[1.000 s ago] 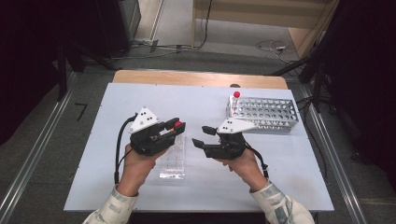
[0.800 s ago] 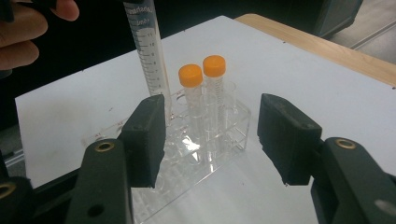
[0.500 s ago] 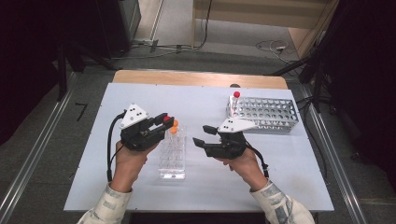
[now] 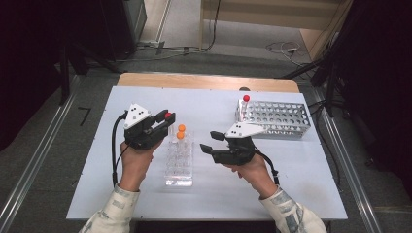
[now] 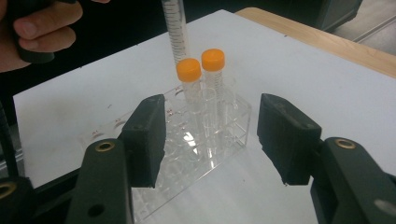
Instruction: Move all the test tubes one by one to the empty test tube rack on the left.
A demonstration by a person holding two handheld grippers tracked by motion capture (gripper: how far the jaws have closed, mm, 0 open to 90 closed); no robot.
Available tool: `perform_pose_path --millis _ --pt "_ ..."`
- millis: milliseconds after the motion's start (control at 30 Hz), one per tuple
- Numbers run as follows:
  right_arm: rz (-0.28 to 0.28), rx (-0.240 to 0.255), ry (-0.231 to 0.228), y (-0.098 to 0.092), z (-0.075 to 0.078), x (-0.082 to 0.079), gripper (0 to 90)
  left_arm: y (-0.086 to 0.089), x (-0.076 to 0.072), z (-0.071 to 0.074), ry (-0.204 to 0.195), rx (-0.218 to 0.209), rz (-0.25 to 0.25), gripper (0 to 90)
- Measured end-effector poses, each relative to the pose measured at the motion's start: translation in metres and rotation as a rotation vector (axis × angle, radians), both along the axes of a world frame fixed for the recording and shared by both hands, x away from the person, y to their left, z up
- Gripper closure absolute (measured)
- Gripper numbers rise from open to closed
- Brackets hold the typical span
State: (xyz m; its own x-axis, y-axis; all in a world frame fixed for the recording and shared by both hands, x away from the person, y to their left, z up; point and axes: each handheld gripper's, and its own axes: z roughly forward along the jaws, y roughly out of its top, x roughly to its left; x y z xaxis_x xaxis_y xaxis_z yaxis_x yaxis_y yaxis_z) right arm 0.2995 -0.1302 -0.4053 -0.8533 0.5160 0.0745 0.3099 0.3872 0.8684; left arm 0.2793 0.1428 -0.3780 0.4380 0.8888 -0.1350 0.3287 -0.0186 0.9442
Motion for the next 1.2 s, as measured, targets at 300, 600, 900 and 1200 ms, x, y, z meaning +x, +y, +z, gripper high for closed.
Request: perform_pose_path --millis 300,600,900,1200 --pt "-0.008 0.004 0.007 -0.001 0.000 0.001 40.4 -0.001 0.012 -0.006 0.000 0.004 0.021 69.6" --pt "-0.007 -0.006 0.013 0.000 -0.003 0.002 40.4 -0.005 0.015 -0.018 0.026 0.018 0.021 69.5" --pt "-0.013 -0.008 0.014 0.000 -0.004 0.003 40.5 -0.009 0.015 -0.034 0.061 0.036 0.029 69.3" --pt "-0.011 -0.011 0.009 0.000 -0.003 0.002 40.7 -0.010 0.015 -0.042 0.086 0.033 0.032 69.1"
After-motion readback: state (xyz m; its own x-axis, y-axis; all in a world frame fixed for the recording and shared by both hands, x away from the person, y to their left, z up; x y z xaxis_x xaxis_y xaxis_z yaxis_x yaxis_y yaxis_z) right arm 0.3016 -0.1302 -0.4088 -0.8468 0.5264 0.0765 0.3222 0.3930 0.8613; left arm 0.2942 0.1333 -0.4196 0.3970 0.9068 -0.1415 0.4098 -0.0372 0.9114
